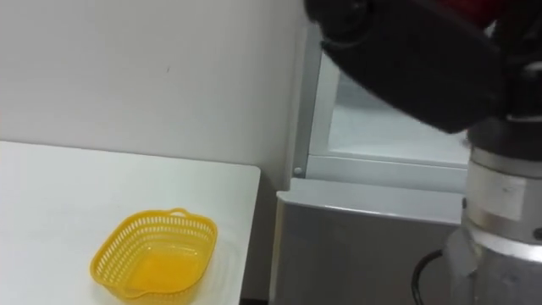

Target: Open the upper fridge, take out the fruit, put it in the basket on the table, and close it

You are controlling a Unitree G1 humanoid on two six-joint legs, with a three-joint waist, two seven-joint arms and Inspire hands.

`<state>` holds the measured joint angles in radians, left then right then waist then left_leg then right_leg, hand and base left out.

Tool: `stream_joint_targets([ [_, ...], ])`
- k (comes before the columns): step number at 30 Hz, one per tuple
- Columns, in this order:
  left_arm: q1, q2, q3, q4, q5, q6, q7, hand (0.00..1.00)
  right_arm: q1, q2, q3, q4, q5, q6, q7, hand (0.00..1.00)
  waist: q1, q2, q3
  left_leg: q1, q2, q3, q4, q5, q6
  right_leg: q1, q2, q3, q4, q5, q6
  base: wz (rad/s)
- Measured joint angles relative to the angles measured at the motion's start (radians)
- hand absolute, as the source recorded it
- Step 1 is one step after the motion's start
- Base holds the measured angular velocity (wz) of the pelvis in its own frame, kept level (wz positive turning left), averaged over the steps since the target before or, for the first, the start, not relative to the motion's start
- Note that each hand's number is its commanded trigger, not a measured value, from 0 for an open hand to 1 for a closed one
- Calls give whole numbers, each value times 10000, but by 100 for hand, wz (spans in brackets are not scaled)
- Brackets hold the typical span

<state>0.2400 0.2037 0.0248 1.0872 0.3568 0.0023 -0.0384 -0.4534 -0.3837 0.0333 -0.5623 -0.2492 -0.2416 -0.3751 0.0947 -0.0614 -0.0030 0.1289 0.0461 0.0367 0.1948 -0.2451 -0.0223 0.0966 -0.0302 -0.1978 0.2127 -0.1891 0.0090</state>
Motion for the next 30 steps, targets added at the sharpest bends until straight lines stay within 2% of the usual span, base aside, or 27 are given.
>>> stream_joint_targets([
  [2,-139,36,-140,122,3,-11,-202,0,1,22,326,-3,-432,-4,290,100,64,30,42,-20,-1,-25,-32,0,0,-23,-2,-21,42,0,0,0],
  [5,-315,69,-221,148,-1,-13,-562,0,-3,211,817,3,-795,37,767,100,384,-2,48,-87,0,-6,-63,6,-7,-171,2,-9,98,0,-1,-4],
  [7,-384,115,-313,144,1,-24,-615,0,-6,224,1059,3,-931,35,1051,100,531,-84,9,-141,-3,-7,-26,18,-7,-245,2,-6,97,2,-5,0],
  [9,-397,160,-317,177,2,-32,-631,0,-7,236,1268,7,-1161,110,1400,100,753,-178,45,-120,-17,-135,31,25,-6,-178,2,-42,70,2,-4,8],
  [11,-426,184,-378,332,6,-50,-640,0,-69,289,1459,73,-1169,168,1625,100,817,-282,105,-108,-18,-222,38,25,-5,-95,2,-94,32,1,-4,13],
  [14,-379,171,-401,355,21,-42,-802,0,-513,378,1681,438,-1165,259,1938,100,821,-424,142,-142,-42,-361,38,25,-5,24,-9,-245,-117,1,-4,15],
  [18,-342,163,-418,327,-27,-21,-862,0,-673,382,1983,859,-1128,455,2323,100,1035,-457,132,-127,-42,-441,44,25,-6,79,-13,-342,-115,1,-3,6],
  [22,-276,170,-495,336,-6,-6,-912,0,-800,383,2223,1452,-1148,612,2567,100,1078,-517,145,-140,-48,-546,81,25,-6,132,-34,-528,-102,1,-3,8],
  [26,-244,157,-467,343,17,49,-970,0,-857,365,2219,2595,-1122,686,3032,100,1160,-633,189,-177,-61,-690,75,22,-9,164,-44,-618,-74,0,-4,8],
  [28,-259,195,-467,337,18,53,-997,0,-875,357,2216,3233,-1135,802,3160,100,1160,-702,172,-259,-66,-789,70,25,-16,151,-46,-723,-78,0,-4,16],
  [30,-298,227,-462,330,19,58,-1005,0,-875,355,2217,3921,-1152,1025,3242,100,1331,-771,161,-371,-60,-837,87,49,-53,69,-44,-795,-79,-1,-5,8],
])
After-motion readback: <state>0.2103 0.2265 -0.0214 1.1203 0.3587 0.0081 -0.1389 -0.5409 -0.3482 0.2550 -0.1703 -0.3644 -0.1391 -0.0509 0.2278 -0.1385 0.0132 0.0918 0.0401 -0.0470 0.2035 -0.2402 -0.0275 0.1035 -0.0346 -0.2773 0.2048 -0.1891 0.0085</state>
